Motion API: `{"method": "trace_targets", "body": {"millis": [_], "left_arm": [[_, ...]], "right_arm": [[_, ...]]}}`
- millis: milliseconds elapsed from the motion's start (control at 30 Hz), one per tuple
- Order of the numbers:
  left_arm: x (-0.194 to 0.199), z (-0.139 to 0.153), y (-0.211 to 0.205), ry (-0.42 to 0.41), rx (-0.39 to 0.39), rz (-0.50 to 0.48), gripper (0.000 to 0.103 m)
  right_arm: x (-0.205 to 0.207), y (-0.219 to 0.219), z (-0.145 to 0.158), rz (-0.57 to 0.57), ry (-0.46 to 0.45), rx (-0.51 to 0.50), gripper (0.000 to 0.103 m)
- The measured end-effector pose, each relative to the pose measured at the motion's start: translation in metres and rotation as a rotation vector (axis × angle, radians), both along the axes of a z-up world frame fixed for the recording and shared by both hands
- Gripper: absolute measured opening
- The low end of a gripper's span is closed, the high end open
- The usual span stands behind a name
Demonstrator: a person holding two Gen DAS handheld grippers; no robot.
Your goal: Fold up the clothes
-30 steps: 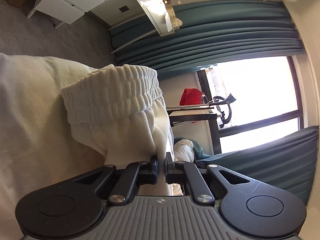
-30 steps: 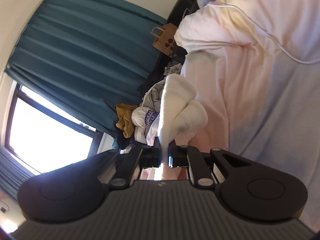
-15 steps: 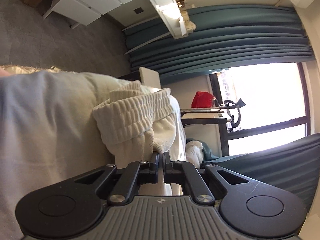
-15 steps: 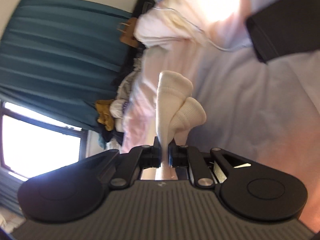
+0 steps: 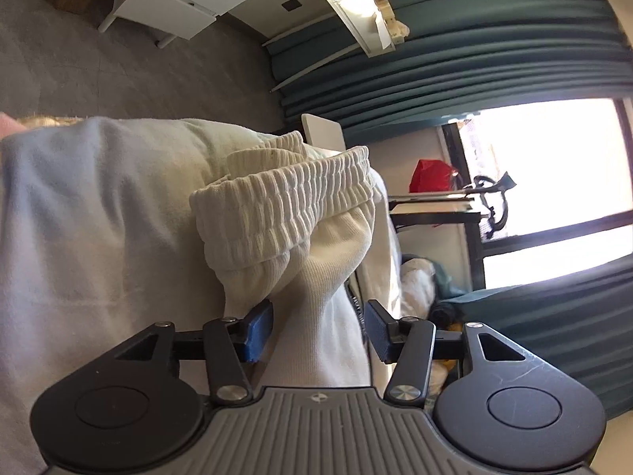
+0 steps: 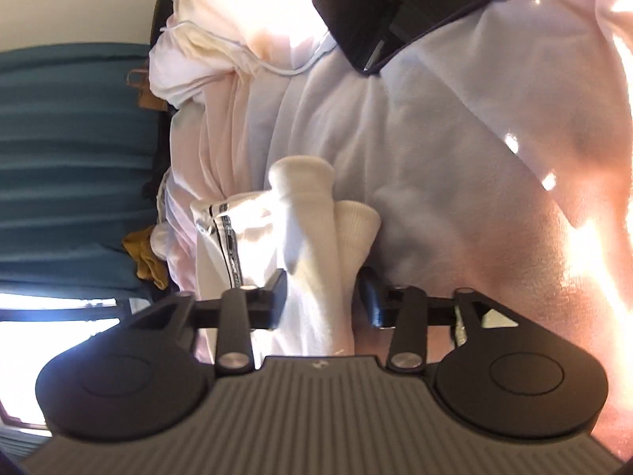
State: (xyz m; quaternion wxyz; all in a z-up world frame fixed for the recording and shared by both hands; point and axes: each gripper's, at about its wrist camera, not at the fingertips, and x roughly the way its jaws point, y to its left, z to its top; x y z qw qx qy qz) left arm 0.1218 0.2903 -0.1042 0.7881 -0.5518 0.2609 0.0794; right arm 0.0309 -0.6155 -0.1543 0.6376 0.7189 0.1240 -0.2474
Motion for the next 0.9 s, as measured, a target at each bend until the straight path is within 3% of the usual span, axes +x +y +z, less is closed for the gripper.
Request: {"method": "trace_targets", "body": {"millis": [67, 200, 267, 367, 433, 500, 567, 700, 900], "left_arm": [[0.004, 0.015, -0.008, 0.034, 0.104, -0.024, 0.061], [-0.003, 0.047, -0.042, 0.049, 0.324, -0.03, 0.082], [-0.011, 0.06, -0.061, 0.047, 0.432, -0.012, 0.084], [-0.023, 0.071, -0.082, 0.023, 0.495, -0.007, 0.085], [-0.027, 0.081, -0.1, -0.009, 0.538, -0.007, 0.085], [-0.023, 0.089, -0.12, -0.051, 0.607, -0.029, 0.085], [-0.015, 0.095, -0.142, -0.099, 0.684, -0.087, 0.086], [0.008, 0.088, -0.184, -0.149, 0.759, -0.261, 0.086], [0.069, 0.055, -0.252, -0.138, 0.86, -0.473, 0.086]], "right_arm": [[0.005, -0.003, -0.003, 0.01, -0.033, -0.007, 0.045], [0.025, -0.009, -0.012, 0.09, -0.012, -0.041, 0.045], [0.032, -0.013, -0.016, 0.102, -0.013, -0.062, 0.046], [0.041, -0.019, -0.015, 0.109, -0.04, -0.115, 0.045], [0.045, -0.02, -0.008, 0.11, -0.047, -0.181, 0.042], [0.047, -0.018, 0.007, 0.093, -0.027, -0.27, 0.022], [0.047, -0.019, 0.015, 0.06, -0.042, -0.29, 0.015], [0.05, -0.019, 0.024, 0.044, -0.028, -0.337, 0.014], [0.049, -0.016, 0.031, 0.044, -0.036, -0.375, 0.014]]}}
